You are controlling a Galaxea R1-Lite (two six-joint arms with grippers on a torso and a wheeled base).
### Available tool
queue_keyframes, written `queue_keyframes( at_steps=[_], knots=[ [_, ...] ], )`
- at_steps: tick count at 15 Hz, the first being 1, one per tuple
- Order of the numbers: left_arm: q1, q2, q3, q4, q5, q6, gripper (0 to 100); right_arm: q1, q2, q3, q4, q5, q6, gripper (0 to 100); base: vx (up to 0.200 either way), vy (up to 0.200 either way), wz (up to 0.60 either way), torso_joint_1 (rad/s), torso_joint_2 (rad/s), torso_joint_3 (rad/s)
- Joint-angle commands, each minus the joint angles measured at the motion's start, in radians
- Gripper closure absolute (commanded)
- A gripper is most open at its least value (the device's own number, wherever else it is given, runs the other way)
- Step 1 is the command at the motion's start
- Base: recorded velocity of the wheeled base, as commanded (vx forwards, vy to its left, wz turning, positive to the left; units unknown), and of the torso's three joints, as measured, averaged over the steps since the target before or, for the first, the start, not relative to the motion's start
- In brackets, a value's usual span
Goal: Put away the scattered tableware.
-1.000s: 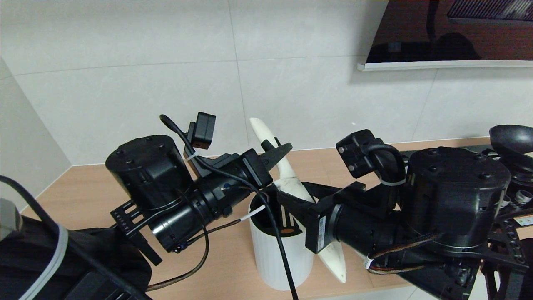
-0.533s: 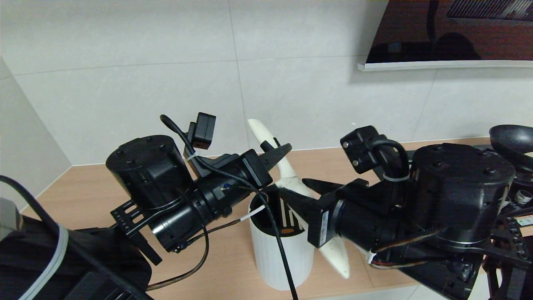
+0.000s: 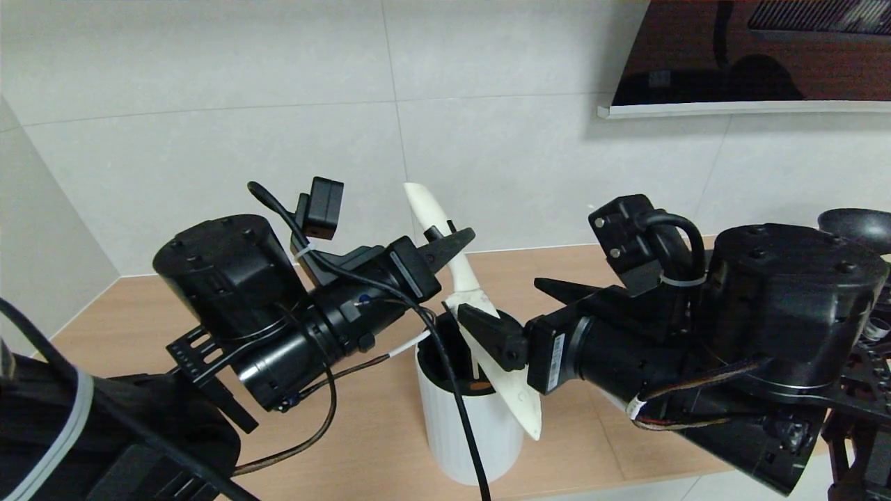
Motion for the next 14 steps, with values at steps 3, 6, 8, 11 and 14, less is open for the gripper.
queue_keyframes(
  at_steps=[3,6,8,11,14],
  knots=[
    [-0.001,-0.051,-0.009,0.022,-0.004,0.005,100,-0.049,-0.050,-0.005,0.002,0.001,0.000,0,0.000,0.000,0.00,0.000,0.00,0.000],
    [0.010,-0.100,-0.109,0.175,0.117,0.064,100,-0.116,-0.072,-0.011,0.005,0.003,-0.002,0,0.000,0.000,0.00,0.000,0.00,0.000],
    [0.010,-0.112,-0.190,0.281,0.243,0.097,100,-0.135,-0.068,-0.017,0.005,0.003,-0.002,0,0.000,0.000,0.00,0.000,0.00,0.000],
    [-0.013,-0.131,-0.313,0.454,0.474,0.200,100,-0.173,-0.061,-0.023,0.007,0.003,-0.003,0,0.000,0.000,0.00,0.000,0.00,0.000],
    [-0.082,-0.118,-0.317,0.448,0.659,0.398,100,-0.175,-0.056,-0.023,0.008,0.003,-0.003,0,0.000,0.000,0.00,0.000,0.00,0.000]
  ],
)
